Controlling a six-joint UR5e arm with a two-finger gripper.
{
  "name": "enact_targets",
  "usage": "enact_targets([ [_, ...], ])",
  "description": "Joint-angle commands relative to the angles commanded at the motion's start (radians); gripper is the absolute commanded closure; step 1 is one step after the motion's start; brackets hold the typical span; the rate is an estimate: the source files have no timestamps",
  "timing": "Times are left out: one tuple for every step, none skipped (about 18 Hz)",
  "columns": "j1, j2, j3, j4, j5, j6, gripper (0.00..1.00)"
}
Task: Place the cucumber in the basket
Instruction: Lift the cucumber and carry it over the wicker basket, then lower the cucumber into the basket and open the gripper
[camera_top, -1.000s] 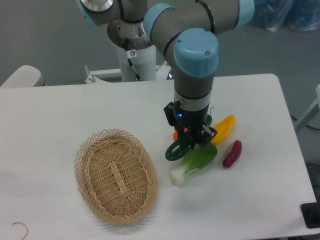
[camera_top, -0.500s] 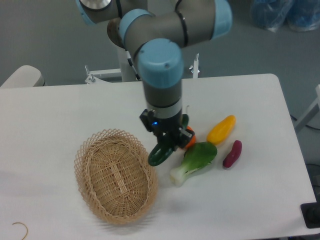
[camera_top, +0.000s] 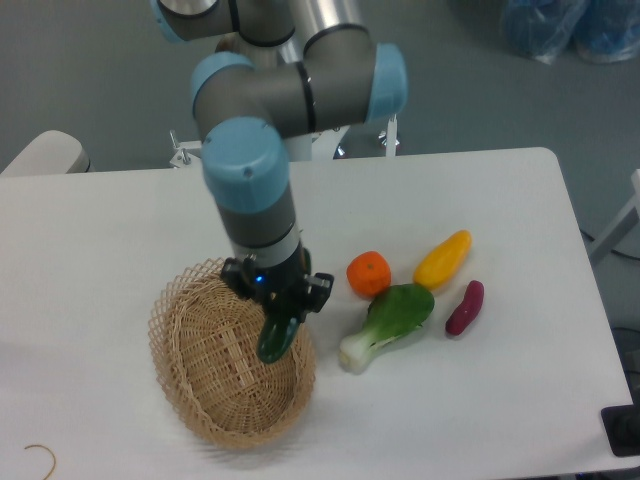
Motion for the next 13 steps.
enact_targets([
  [-0.006,-0.011,-0.002,0.0,0.02,-0.019,0.67],
  [-0.018,-0.023,-0.002,0.0,0.041,-0.042,0.67],
  [-0.028,-0.04,-0.002,0.009,0.057,-0.083,0.66],
  [-0.029,-0.055,-0.003,0.032,0.071,-0.138,0.66],
  [-0.037,-0.067,-0.006,0.058,0.083,-0.172,0.66],
  [-0.044,-0.081,-0.015,0.075,0.092,-0.181,0.66],
  [-0.049,-0.089,-0.02,0.083,0.1,-0.183,0.66],
  [-0.057,-0.095,-0.032,0.086,0.101,-0.184,0.66],
  [-0.058,-0.101,-0.046,0.087,0.101,-0.183,0.66],
  [-0.06,-0.103,-0.058,0.097,0.1,-0.183,0.66],
  [-0.064,-0.103,-0.072,0.115,0.1,-0.18,0.64],
  [-0.069,-0.103,-0.086,0.133,0.1,-0.177,0.62],
  [-0.072,-0.103,-0.103,0.149,0.1,-0.174,0.62],
])
